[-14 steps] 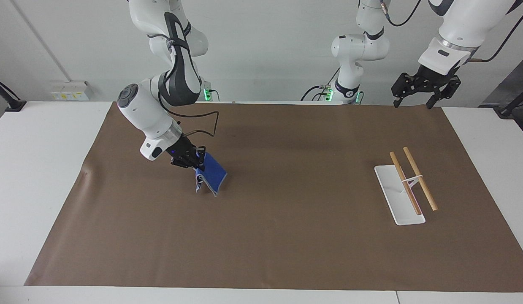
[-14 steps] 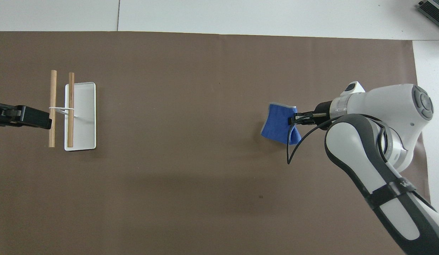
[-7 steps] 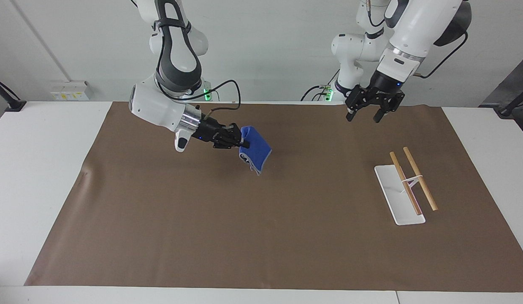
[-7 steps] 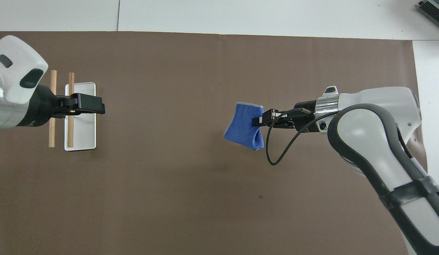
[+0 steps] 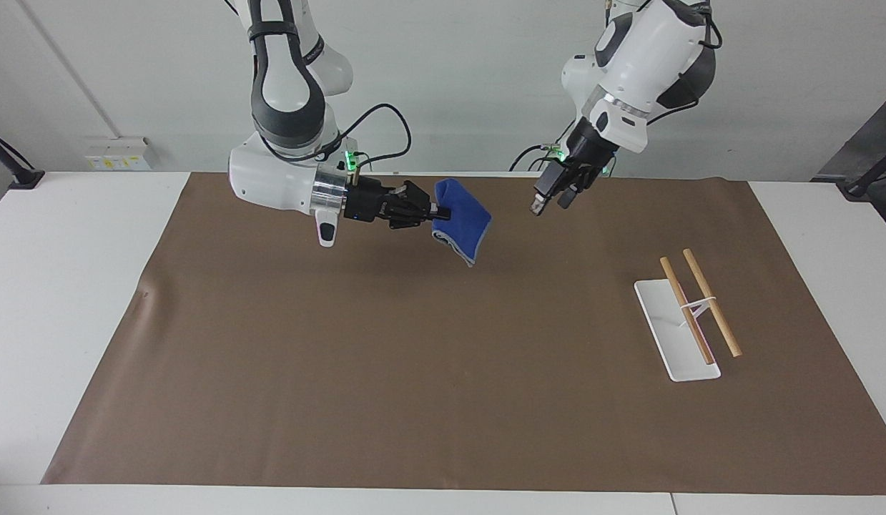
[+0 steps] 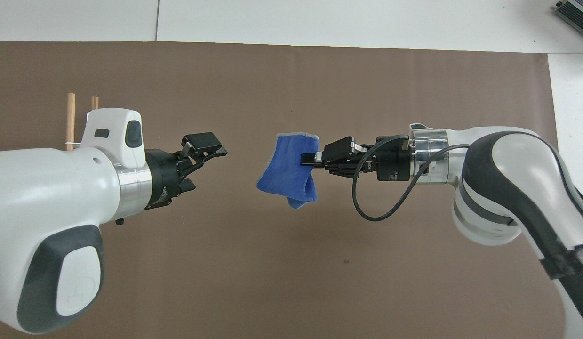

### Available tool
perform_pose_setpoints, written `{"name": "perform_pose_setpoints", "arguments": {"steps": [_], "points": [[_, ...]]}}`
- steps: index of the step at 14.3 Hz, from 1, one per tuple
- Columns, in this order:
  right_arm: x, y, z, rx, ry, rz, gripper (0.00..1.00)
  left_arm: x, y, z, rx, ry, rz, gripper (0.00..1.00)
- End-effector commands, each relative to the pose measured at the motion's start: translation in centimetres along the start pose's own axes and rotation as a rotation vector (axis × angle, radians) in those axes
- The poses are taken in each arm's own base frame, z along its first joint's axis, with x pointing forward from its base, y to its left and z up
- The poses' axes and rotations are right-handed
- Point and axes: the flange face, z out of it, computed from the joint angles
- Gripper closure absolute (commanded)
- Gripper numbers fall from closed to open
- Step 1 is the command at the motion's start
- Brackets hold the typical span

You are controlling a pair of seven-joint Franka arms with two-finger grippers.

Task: Right arm passes towel to left arm to hang
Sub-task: 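Grasp the towel with the left gripper beside the right gripper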

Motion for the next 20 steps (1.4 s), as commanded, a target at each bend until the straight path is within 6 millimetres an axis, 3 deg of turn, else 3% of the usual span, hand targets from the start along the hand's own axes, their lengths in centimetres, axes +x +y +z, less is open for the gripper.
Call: {"name": "perform_pose_setpoints", "arguments": {"steps": [1, 6, 13, 14, 17, 18, 20], "points": [[-0.7, -0.5, 0.4, 0.063, 0.000, 0.005, 1.00, -2.9, -0.3, 0.9, -0.066, -0.005, -0.212, 0.00], [-0.9, -0.9, 0.8, 0.082, -0.005, 0.011, 1.00, -6.3, 0.8, 3.0, -0.142, -0.019, -0.447, 0.00], [-1.0, -0.9, 0.8, 0.079, -0.002, 0.010, 1.00, -6.9, 0.6, 4.0, -0.164, -0.023, -0.559, 0.00], [-1.0, -0.9, 0.8, 0.079, -0.002, 0.010, 1.00, -6.8, 0.5, 4.1, -0.176, -0.019, -0.560, 0.16], [-0.9, -0.9, 0.8, 0.078, -0.001, 0.010, 1.00, -6.7, 0.4, 4.2, -0.196, -0.014, -0.573, 0.87], [-0.9, -0.9, 0.8, 0.078, -0.001, 0.010, 1.00, -6.5, 0.4, 4.1, -0.197, -0.012, -0.576, 1.00], [-0.9, -0.9, 0.7, 0.077, 0.003, 0.014, 1.00, -6.1, 0.4, 4.3, -0.197, -0.008, -0.580, 1.00]]}}
